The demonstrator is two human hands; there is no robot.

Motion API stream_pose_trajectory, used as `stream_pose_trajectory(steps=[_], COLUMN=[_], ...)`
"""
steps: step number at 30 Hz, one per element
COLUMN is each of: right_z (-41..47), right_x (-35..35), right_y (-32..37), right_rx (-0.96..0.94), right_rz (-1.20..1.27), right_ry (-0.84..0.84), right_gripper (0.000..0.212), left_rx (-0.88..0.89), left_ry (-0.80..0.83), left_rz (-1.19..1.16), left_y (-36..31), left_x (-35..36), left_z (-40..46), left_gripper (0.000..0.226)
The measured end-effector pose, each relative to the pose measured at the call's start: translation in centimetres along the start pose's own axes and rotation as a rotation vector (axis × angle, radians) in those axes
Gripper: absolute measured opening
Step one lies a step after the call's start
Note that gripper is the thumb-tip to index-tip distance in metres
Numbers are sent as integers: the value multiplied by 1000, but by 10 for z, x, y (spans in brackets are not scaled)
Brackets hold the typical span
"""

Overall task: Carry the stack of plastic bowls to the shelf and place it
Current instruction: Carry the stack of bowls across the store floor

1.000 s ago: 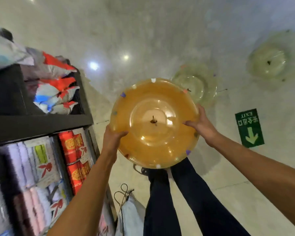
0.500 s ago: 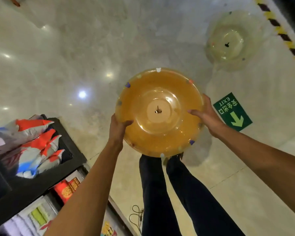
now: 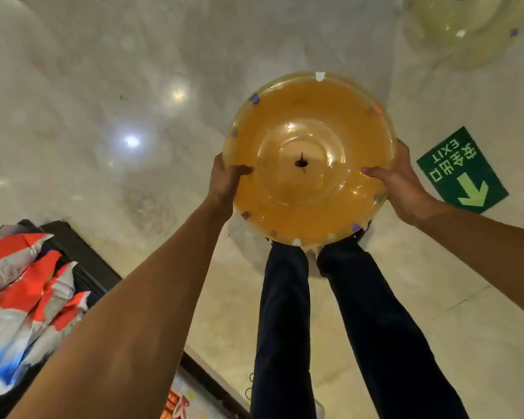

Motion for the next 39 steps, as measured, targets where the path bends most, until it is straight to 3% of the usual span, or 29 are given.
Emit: stream_pose_trajectory(steps=[3, 8, 15, 22, 30, 34, 39], right_z=[41, 105, 142, 137, 57, -5, -88], right_x=[5, 23, 42, 36, -33, -94, -185], right_y=[-14, -43, -66, -59, 27, 93, 188], right_rx=[28, 37, -52, -66, -53, -89, -115], right_rz=[-19, -52, -39, 35, 19, 6, 23], right_ry=[5, 40, 8, -11, -45, -88, -130], right_gripper=[92, 92, 103, 93, 92, 88, 87], left_rx=[-48, -122, -115, -110, -72, -14, 54], left_ry=[4, -67, -167, -162, -94, -33, 18], left_rz=[24, 32, 53, 15, 47, 61, 85], left_y=[26, 55, 76, 64, -34, -111, -226], left_x=[4, 11, 17, 13, 36, 67, 114], left_z=[54, 112, 139, 131, 55, -17, -123], left_gripper=[92, 101, 82, 91, 94, 106, 99])
Point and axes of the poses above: each hand's wrist, its own z-axis towards the middle knuckle, its own x-axis out of the palm, y = z × x, the point moved 5 cm from there along z, towards the middle knuckle, and after that the axes turned 6 degrees about -z, right-handed, at the moved point
